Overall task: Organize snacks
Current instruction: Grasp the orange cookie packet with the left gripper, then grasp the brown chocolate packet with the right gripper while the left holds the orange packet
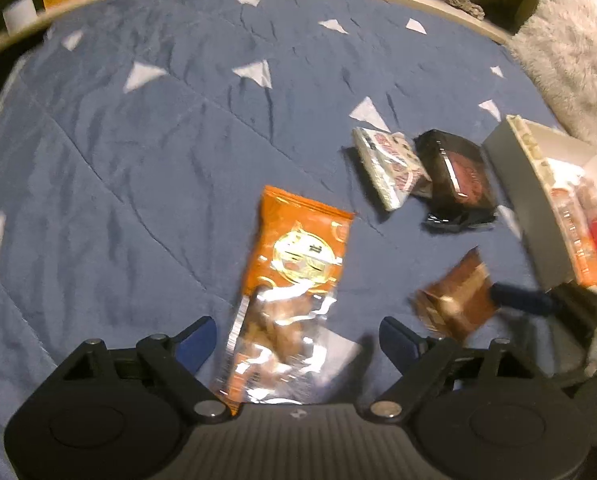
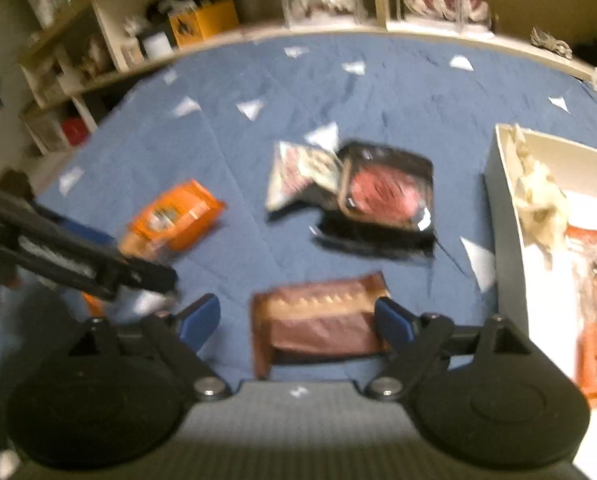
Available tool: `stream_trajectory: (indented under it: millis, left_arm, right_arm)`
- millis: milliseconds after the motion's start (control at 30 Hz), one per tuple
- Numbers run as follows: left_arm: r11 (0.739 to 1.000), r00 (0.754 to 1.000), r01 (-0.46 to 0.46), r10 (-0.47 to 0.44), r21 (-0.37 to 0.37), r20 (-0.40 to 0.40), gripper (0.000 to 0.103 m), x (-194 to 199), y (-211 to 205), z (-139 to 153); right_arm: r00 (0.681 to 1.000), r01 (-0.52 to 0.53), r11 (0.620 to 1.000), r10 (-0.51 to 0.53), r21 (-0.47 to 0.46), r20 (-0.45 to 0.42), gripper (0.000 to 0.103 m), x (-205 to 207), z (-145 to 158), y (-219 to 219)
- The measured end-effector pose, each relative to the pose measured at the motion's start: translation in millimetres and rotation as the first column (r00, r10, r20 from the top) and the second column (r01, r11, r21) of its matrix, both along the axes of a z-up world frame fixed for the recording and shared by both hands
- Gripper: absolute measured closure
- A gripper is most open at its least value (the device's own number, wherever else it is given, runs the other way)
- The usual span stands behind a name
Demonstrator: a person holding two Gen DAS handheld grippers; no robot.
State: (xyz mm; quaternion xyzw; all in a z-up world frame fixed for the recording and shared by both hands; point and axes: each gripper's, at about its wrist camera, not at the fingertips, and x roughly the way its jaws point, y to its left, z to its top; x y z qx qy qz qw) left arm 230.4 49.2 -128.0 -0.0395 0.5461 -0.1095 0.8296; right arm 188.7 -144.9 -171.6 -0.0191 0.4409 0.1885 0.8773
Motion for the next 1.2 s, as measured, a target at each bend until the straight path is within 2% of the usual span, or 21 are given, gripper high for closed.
stream_trajectory:
  millis: [67, 100, 233, 367, 500, 633, 733, 800, 933, 1133, 1200]
  left_arm:
    - [0.997, 1.0, -0.019, 0.018, -0.073, -0.023, 0.014, -0.6, 4.1, 0.0]
    - [0.996, 1.0, -0.022, 0.02, -0.084, -0.023, 0.014, -1.1, 4.5, 0.3]
    - [0.997, 0.998, -0.06, 0.061, -0.049, 0.002, 0.014, -1.2, 6.4, 1.8]
    - [0.997, 0.996, -0.08, 0.08, -0.001, 0.037, 0.015, 2.3, 6.2, 4.8]
    - [0.996, 0.995, -0.074, 0.07, 0.054, 0.07, 0.015, 8.6, 9.5, 11.0]
    - [0.997, 0.997, -0.059, 0.057, 0.043, 0.049, 0.015, 11.2, 10.1, 6.9]
    - [0.996, 0.998, -0.048, 0.045, 0.073, 0.039, 0.023, 14.0, 6.5, 3.5]
    - [0.995, 0.998, -0.047, 0.044, 0.086, 0.041, 0.024, 14.2, 7.3, 1.4]
    - [0.995, 0.998, -0.036, 0.032, 0.089, 0.047, 0.024, 16.3, 6.6, 0.1]
    - [0.986, 0.999, 0.018, -0.026, 0.164, 0.046, 0.026, 14.9, -7.3, -6.7]
    - [0.983, 0.998, 0.034, -0.042, 0.179, 0.043, 0.029, 11.9, -10.9, -7.9]
  right_arm:
    - [1.0, -0.028, 1.0, 0.028, 0.008, -0.011, 0.015, -5.6, -1.5, 3.1]
    - [0.999, -0.048, 0.999, 0.048, 0.012, -0.017, 0.015, -9.4, -1.5, 4.8]
    - [0.995, -0.09, 0.994, 0.092, 0.064, -0.034, 0.015, -16.8, 5.5, 9.3]
    - [0.999, 0.036, 0.998, -0.034, 0.052, -0.039, 0.014, -9.4, 8.2, 4.1]
    - [0.977, 0.188, 0.98, -0.179, 0.072, -0.116, 0.014, 4.7, -0.4, -6.8]
    - [0.966, 0.229, 0.965, -0.21, 0.126, -0.152, 0.011, 10.3, -3.4, -11.2]
    - [0.953, 0.272, 0.951, -0.245, 0.148, -0.179, 0.007, 19.2, -5.7, -10.7]
    - [0.944, 0.296, 0.946, -0.269, 0.133, -0.191, 0.006, 24.1, -9.4, -7.0]
    - [0.944, 0.307, 0.945, -0.287, 0.111, -0.163, 0.006, 27.6, -14.1, 1.7]
    - [0.971, 0.228, 0.973, -0.227, 0.011, -0.08, 0.02, 18.6, -16.5, 12.9]
    - [0.975, 0.212, 0.977, -0.212, -0.007, -0.064, 0.024, 16.4, -15.9, 13.5]
